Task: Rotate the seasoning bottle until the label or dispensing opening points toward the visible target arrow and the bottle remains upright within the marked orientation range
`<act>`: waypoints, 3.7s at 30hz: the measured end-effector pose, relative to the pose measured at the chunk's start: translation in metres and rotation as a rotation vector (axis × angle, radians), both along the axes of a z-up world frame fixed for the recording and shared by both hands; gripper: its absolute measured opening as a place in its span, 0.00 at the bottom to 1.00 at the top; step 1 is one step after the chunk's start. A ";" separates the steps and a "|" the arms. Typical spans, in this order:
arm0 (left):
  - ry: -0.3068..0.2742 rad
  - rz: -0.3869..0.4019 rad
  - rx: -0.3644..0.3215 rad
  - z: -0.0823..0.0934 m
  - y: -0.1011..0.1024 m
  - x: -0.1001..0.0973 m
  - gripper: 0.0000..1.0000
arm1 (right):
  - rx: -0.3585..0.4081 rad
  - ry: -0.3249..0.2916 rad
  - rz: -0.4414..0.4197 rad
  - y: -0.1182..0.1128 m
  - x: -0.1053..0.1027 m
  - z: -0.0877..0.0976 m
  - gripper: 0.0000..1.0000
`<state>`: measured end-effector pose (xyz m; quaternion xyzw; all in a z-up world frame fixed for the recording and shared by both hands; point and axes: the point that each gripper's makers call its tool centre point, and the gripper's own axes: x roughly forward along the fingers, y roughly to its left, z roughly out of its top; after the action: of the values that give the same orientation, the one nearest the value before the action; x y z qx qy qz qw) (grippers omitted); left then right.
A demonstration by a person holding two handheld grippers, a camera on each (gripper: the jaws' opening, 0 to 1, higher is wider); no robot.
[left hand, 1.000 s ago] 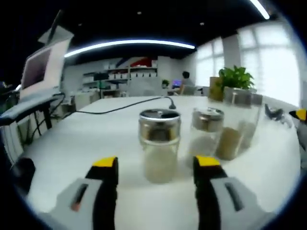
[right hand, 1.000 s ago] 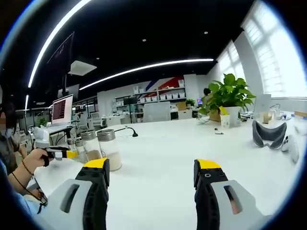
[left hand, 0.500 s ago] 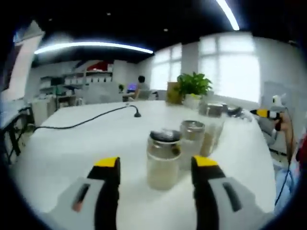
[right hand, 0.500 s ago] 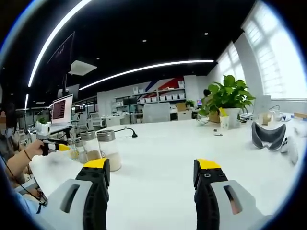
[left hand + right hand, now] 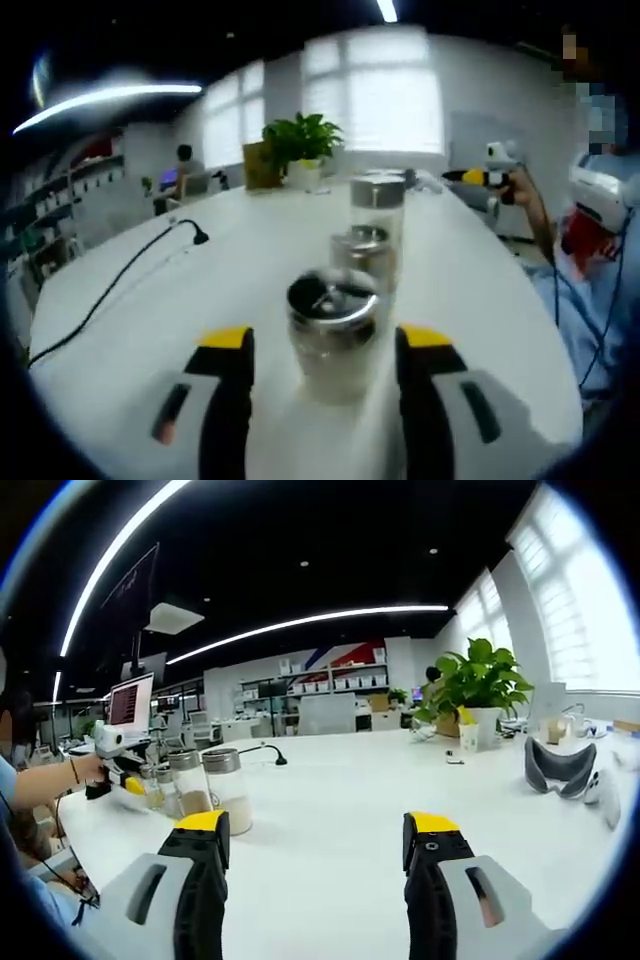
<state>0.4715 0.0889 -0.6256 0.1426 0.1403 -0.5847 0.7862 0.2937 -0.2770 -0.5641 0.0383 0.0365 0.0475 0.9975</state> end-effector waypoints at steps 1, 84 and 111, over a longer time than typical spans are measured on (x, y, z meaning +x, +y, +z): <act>0.016 -0.020 0.005 -0.002 -0.001 -0.001 0.60 | 0.000 -0.001 -0.003 -0.001 0.000 0.000 0.72; -0.011 0.889 -0.168 -0.014 0.009 0.005 0.36 | 0.015 -0.008 -0.001 -0.007 -0.003 0.002 0.70; -0.077 0.109 -0.070 0.024 0.009 -0.015 0.60 | 0.024 0.008 0.002 -0.002 -0.001 -0.003 0.70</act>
<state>0.4562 0.0980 -0.6012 0.1294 0.0970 -0.5397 0.8262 0.2927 -0.2792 -0.5668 0.0503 0.0398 0.0488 0.9967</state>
